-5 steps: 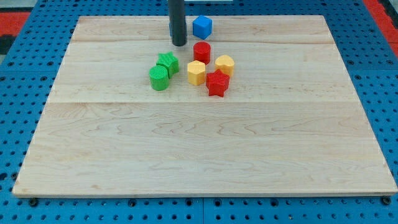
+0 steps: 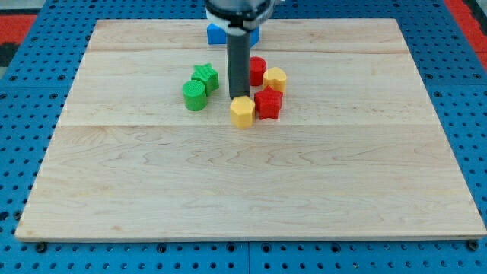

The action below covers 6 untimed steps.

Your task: Slide the yellow hexagon diagonally to the bottom left side of the red star

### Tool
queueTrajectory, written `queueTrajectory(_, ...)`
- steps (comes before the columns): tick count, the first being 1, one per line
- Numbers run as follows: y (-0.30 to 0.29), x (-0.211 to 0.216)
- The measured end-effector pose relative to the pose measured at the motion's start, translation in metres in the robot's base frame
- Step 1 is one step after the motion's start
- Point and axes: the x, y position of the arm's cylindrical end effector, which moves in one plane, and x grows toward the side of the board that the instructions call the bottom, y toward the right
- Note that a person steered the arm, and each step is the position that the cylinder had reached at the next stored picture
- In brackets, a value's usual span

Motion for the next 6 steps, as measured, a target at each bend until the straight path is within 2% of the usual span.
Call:
queueTrajectory(1, 0.006, 0.041)
queueTrajectory(2, -0.031, 0.056)
queueTrajectory(3, -0.05, 0.092)
queueTrajectory(4, -0.026, 0.105)
queueTrajectory(6, -0.004, 0.099)
